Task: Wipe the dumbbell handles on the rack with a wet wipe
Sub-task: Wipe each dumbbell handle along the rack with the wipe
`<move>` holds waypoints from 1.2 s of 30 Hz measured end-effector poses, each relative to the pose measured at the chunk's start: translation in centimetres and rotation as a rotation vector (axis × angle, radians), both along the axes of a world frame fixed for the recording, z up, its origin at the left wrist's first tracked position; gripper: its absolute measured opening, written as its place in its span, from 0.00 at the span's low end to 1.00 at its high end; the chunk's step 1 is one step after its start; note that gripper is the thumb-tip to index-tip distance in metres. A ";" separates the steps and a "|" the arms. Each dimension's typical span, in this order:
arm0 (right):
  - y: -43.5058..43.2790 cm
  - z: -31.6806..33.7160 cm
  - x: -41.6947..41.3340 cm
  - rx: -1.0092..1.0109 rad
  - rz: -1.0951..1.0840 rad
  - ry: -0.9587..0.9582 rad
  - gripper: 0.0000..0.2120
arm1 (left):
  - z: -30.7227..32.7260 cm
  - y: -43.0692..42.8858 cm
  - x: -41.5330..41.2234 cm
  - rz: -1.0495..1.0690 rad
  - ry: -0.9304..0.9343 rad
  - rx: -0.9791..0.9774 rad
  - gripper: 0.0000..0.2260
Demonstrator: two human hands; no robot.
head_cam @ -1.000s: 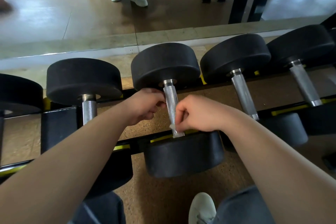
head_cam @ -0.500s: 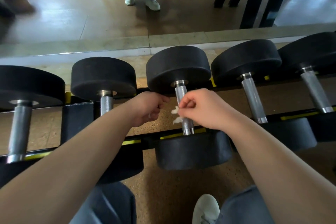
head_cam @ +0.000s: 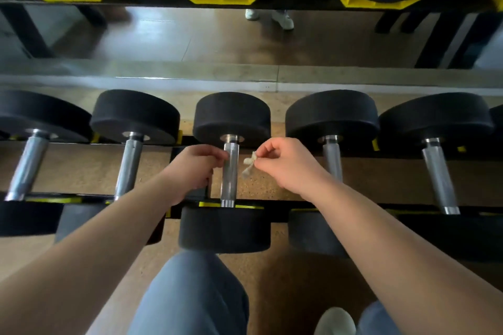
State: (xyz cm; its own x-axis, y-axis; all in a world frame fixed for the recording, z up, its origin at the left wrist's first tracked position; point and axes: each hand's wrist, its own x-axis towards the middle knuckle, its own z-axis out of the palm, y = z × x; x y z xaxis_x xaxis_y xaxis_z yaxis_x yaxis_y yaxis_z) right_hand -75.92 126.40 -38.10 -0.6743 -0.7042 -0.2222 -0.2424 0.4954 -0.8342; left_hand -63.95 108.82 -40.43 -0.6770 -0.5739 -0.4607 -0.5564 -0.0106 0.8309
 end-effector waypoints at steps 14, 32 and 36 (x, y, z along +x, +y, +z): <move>-4.0 -3.1 3.2 0.121 0.049 0.239 0.10 | -1.9 0.1 0.0 0.103 0.049 0.231 0.09; -4.9 -3.9 2.4 0.142 0.229 0.357 0.09 | -3.1 0.9 -0.6 0.060 -0.063 -0.031 0.12; -5.2 -3.2 2.3 0.010 0.049 0.500 0.11 | -2.7 1.1 -0.4 0.090 -0.047 -0.012 0.12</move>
State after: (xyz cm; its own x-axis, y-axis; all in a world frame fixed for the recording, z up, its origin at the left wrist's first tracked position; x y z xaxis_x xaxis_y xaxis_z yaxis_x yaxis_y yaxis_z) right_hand -73.63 121.24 -41.30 -0.6665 -0.7369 0.1131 -0.6343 0.4809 -0.6053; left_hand -64.32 109.91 -43.13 -0.6000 -0.6373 -0.4836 -0.5921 -0.0527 0.8041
